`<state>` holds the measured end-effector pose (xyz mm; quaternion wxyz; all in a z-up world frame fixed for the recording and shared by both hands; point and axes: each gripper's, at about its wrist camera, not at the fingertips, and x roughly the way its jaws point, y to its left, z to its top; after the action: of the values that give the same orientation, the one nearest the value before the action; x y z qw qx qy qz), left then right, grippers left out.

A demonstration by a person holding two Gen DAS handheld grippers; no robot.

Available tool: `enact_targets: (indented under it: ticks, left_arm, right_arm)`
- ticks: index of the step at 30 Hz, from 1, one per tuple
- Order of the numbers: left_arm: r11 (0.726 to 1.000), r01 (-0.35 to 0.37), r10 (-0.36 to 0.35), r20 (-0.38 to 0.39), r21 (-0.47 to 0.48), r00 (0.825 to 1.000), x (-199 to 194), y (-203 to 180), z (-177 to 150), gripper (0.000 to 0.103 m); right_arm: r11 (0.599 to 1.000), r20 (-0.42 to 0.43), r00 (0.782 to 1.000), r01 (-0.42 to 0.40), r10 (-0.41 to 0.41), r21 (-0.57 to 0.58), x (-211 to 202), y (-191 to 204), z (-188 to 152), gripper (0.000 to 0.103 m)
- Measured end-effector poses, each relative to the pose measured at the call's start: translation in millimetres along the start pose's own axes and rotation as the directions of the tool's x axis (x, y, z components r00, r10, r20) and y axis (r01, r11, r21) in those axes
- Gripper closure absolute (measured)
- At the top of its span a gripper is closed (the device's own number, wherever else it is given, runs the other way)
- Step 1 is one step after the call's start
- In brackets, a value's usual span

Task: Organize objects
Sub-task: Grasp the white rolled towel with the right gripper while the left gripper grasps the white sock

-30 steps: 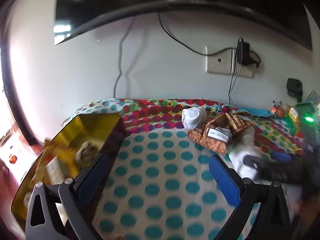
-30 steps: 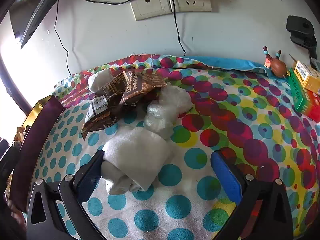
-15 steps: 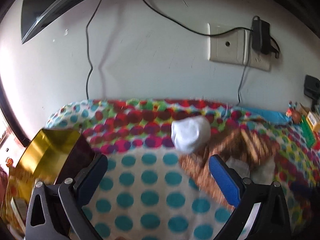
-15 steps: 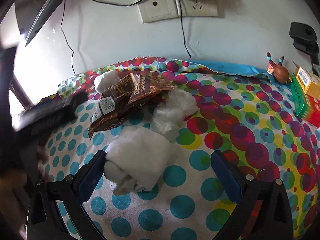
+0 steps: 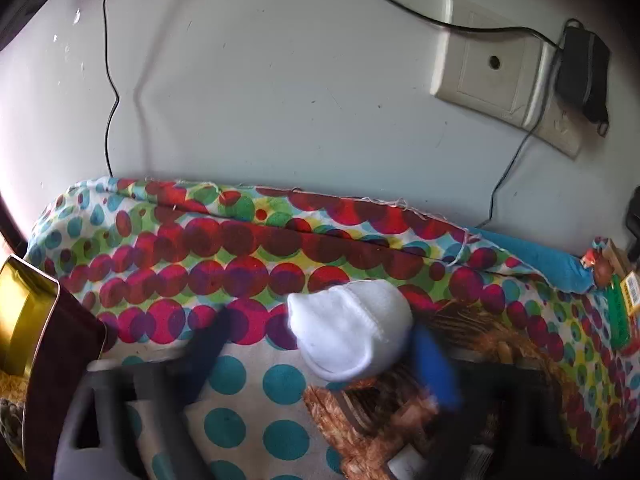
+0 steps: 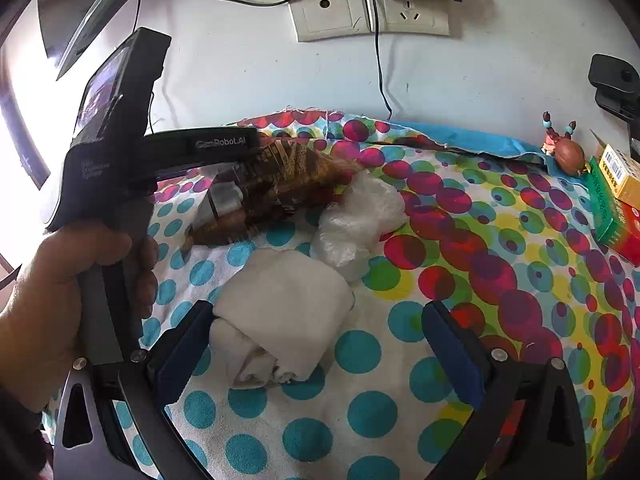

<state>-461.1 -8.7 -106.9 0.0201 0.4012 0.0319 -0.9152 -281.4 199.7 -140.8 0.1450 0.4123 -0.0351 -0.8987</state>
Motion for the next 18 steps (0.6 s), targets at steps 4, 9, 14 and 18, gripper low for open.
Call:
enact_targets:
  ticks: [4, 9, 14, 18]
  left_arm:
    - [0.997, 0.034, -0.035, -0.007, -0.069, 0.999, -3.0, 9.0, -5.5, 0.057]
    - [0.995, 0.049, -0.043, 0.072, -0.091, 0.997, -42.1, 17.1, -16.4, 0.057]
    - [0.995, 0.051, -0.042, 0.114, -0.080, 0.993, -96.1, 31.5, -44.3, 0.057]
    - [0.996, 0.030, -0.018, 0.159, -0.078, 0.987, -153.1, 49.4, -89.0, 0.057]
  right_arm:
    - [1.000, 0.001, 1.000, 0.002, -0.002, -0.001, 0.2, 0.6, -0.1, 0.001]
    - [1.000, -0.005, 1.000, 0.010, -0.010, -0.008, -1.1, -1.1, -0.3, 0.001]
    - [0.999, -0.022, 0.999, 0.026, -0.026, -0.027, 1.8, -2.3, 0.7, 0.001]
    - [0.998, -0.049, 0.998, 0.025, -0.027, -0.051, 5.6, 0.7, 0.0, 0.001]
